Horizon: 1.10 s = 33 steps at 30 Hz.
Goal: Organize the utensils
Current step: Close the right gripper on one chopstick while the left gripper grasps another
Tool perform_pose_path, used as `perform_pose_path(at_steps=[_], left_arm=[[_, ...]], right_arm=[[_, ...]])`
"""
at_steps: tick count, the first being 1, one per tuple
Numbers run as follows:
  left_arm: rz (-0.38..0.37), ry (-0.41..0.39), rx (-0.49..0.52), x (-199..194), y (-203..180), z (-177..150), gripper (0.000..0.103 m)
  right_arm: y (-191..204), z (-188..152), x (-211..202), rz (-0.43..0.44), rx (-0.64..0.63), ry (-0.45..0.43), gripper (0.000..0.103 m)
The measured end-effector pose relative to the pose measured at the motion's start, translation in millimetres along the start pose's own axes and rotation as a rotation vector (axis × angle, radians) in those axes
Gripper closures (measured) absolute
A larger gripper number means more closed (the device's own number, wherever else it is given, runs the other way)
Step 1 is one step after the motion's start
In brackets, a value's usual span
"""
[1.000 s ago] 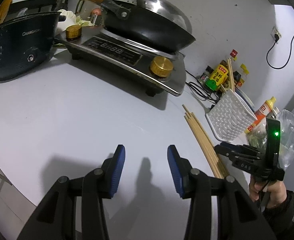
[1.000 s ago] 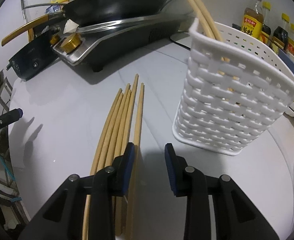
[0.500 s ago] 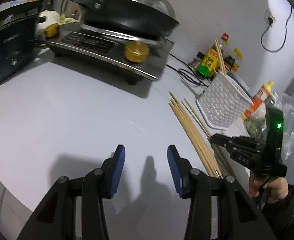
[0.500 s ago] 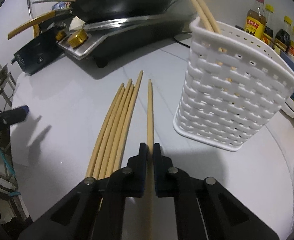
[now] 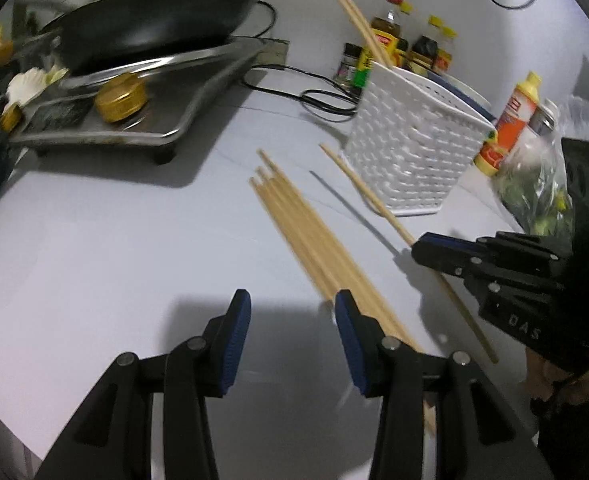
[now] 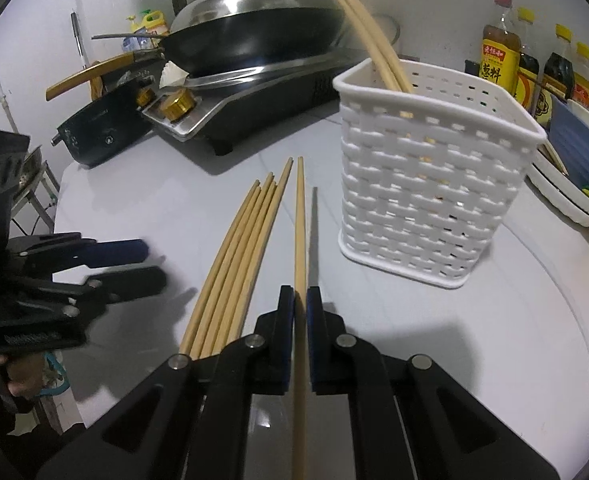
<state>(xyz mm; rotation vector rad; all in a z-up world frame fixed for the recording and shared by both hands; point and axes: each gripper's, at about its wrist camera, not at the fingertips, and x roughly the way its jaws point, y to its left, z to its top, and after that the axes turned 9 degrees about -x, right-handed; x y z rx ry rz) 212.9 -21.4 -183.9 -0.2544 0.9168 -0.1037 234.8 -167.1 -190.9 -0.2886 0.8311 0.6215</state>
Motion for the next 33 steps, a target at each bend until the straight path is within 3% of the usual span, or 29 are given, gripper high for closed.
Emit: perform_pose_path(at_steps=[9, 18, 20, 22, 25, 33], left_arm=[[0.100, 0.022, 0.082, 19, -21, 1, 0.060], [0.122, 0.032, 0.070, 20, -12, 4, 0.059], [0.073, 0.022, 0.004, 15, -9, 10, 0.059], [0.046, 0.012, 0.005, 12, -15, 15, 0.059], [0.076, 0.017, 0.065, 18, -25, 17, 0.059], [0.121, 0.041, 0.050, 25, -9, 10, 0.059]], right_arm=[[-6, -3, -8, 0.033, 0.008, -0.031, 0.097], [-7, -2, -6, 0.051, 0.016, -0.040, 0.097], [-7, -1, -7, 0.054, 0.014, -0.041, 0.097], [-7, -1, -6, 0.054, 0.015, -0.042, 0.097], [-8, 0, -7, 0.053, 0.018, -0.044, 0.097], [-14, 1, -10, 0.052, 0.032, -0.055, 0.097]])
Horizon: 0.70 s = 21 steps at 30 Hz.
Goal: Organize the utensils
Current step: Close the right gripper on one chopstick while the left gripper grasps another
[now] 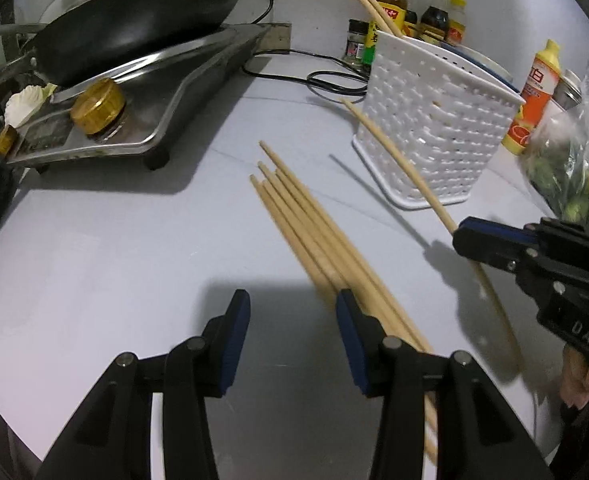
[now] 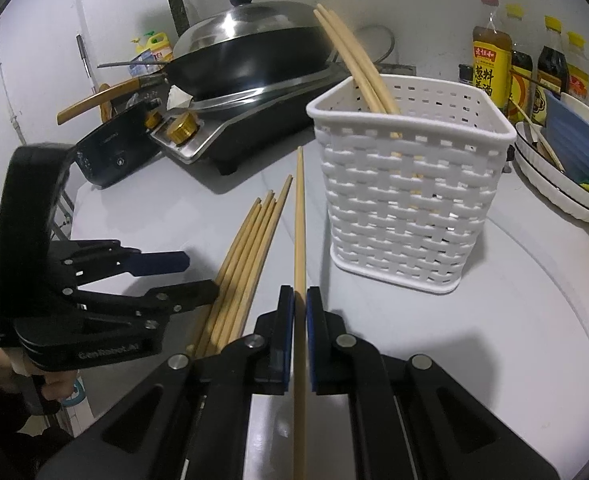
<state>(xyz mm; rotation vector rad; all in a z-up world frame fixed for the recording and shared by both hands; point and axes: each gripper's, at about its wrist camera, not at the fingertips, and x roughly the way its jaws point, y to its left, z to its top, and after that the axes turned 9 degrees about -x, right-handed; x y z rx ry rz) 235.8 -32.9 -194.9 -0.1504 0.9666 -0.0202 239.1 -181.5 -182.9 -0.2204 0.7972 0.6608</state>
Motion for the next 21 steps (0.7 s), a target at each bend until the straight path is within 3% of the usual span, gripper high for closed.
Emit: perform_pose_path(at_steps=[5, 9, 11, 17, 21], left_arm=[[0.056, 0.008, 0.000, 2, 9, -1, 0.059], [0.000, -0.035, 0.003, -10, 1, 6, 0.059], [-0.029, -0.019, 0.016, -7, -6, 9, 0.059], [0.047, 0.016, 0.036, 4, -5, 4, 0.057], [0.040, 0.004, 0.035, 4, 3, 0, 0.057]], right_arm=[[1, 0, 4, 0.011, -0.003, 0.004, 0.097], [-1, -1, 5, 0.013, 0.001, 0.005, 0.097], [-2, -1, 5, 0.011, 0.005, 0.005, 0.097], [-5, -1, 4, 0.012, 0.014, -0.002, 0.097], [-6, -1, 7, 0.020, 0.017, 0.001, 0.097]])
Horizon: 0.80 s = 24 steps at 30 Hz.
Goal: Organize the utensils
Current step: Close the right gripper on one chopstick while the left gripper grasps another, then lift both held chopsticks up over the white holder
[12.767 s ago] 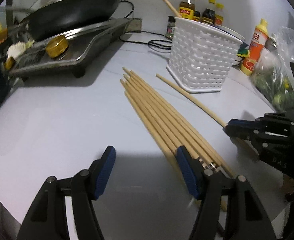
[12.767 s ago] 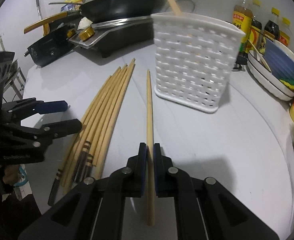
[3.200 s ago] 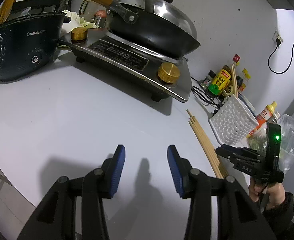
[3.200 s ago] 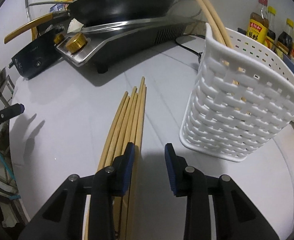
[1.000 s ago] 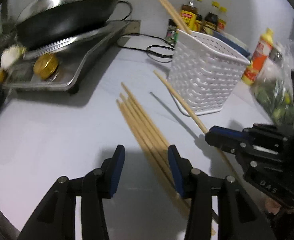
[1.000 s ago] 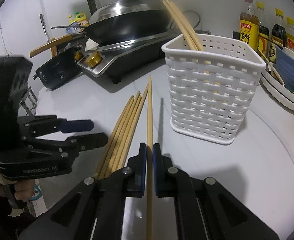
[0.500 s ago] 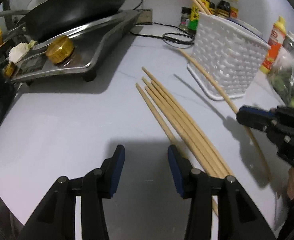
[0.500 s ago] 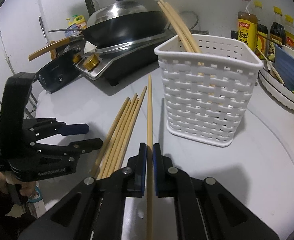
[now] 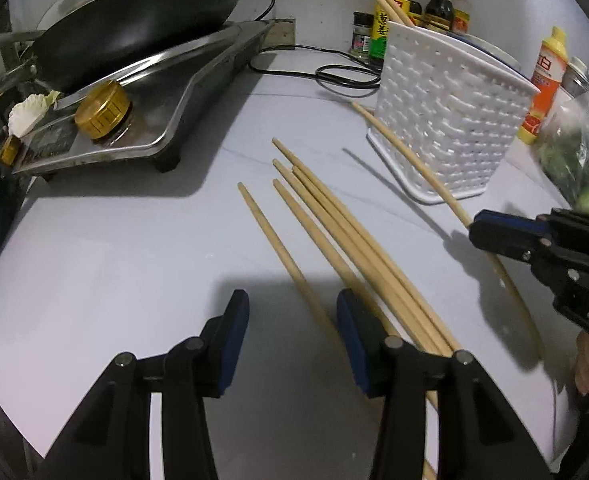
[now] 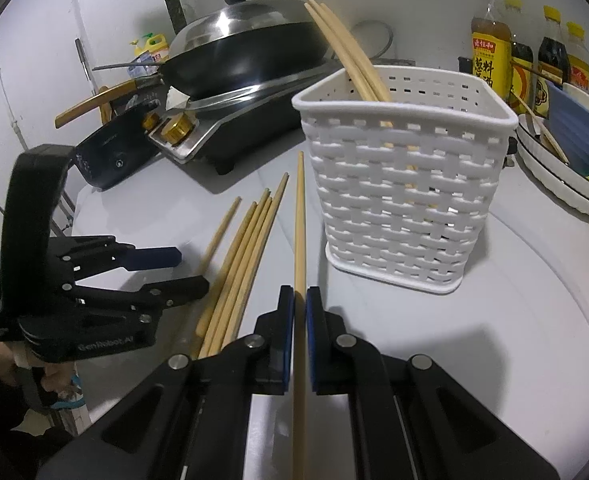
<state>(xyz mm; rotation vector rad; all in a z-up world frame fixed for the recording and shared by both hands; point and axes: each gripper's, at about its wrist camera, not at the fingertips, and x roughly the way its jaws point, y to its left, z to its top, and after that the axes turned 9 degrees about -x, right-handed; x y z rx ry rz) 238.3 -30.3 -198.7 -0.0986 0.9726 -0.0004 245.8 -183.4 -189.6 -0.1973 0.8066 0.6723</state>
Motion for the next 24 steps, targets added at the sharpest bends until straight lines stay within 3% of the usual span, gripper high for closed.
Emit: perform_pose_path(at_steps=[3, 5, 8, 16, 24], left_arm=[[-0.024, -0.010, 0.016, 0, 0, -1, 0.061], [-0.043, -0.014, 0.028, -2, -2, -2, 0.089], [-0.083, -0.007, -0.002, -5, 4, -4, 0.096], [-0.146, -0.026, -0.106, -15, 19, -10, 0.098], [-0.187, -0.150, -0.138, -63, 22, 2, 0.098]], right_arm=[[0, 1, 1, 0.012, -0.003, -0.002, 0.097], [1, 2, 0, 0.020, -0.006, -0.008, 0.097], [1, 4, -6, 0.038, 0.000, -0.027, 0.097], [7, 18, -43, 0.096, -0.017, -0.133, 0.097], [7, 37, -73, 0.096, -0.031, -0.197, 0.097]])
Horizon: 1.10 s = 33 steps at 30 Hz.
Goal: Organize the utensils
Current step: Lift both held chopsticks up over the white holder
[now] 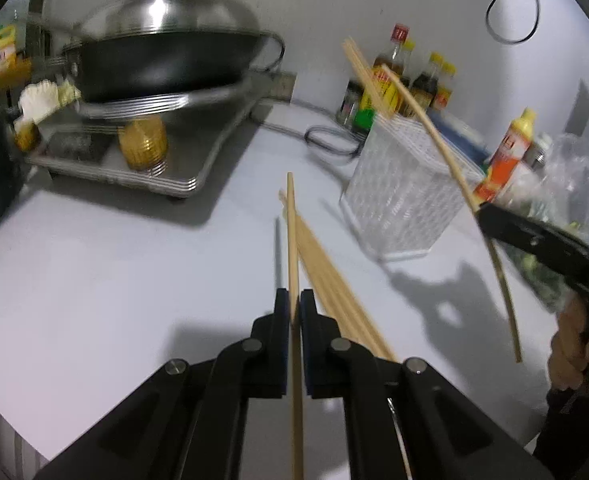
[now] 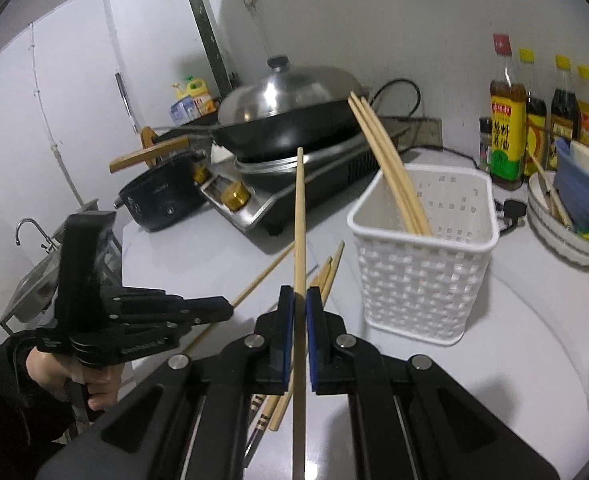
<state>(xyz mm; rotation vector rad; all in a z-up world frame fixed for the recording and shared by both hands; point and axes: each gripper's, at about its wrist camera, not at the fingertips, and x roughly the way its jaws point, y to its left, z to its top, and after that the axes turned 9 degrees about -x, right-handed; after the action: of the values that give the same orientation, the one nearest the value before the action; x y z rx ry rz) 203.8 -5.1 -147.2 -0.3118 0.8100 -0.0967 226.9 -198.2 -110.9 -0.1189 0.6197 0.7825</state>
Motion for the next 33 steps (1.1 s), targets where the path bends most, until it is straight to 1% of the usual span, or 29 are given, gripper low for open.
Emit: perform_pose_path(at_steps=[5, 9, 12, 17, 23, 28, 33], left_arm=[[-0.049, -0.092, 0.014, -30, -15, 20, 0.098], [-0.084, -0.154, 0.030, -48, -22, 34, 0.098], [-0.107, -0.189, 0.043, -54, -27, 49, 0.098], [-0.122, -0.244, 0.047, -63, -27, 72, 0.098], [-0.124, -0.282, 0.030, -65, -14, 89, 0.098], [-0.127, -0.279, 0.002, -56, 4, 96, 0.098], [-0.120, -0.271, -0.031, -46, 25, 101, 0.098]], right_arm=[[-4, 23, -20, -0.029, -0.031, -0.039, 0.097], [-15, 46, -32, -0.063, -0.060, -0.064, 0.097], [-25, 61, -35, -0.082, -0.075, -0.073, 0.097], [-42, 88, -31, -0.115, -0.111, -0.077, 0.097], [-57, 117, -12, -0.136, -0.156, -0.085, 0.097], [-59, 143, 22, -0.184, -0.224, -0.056, 0.097], [-54, 148, 58, -0.212, -0.268, -0.023, 0.097]])
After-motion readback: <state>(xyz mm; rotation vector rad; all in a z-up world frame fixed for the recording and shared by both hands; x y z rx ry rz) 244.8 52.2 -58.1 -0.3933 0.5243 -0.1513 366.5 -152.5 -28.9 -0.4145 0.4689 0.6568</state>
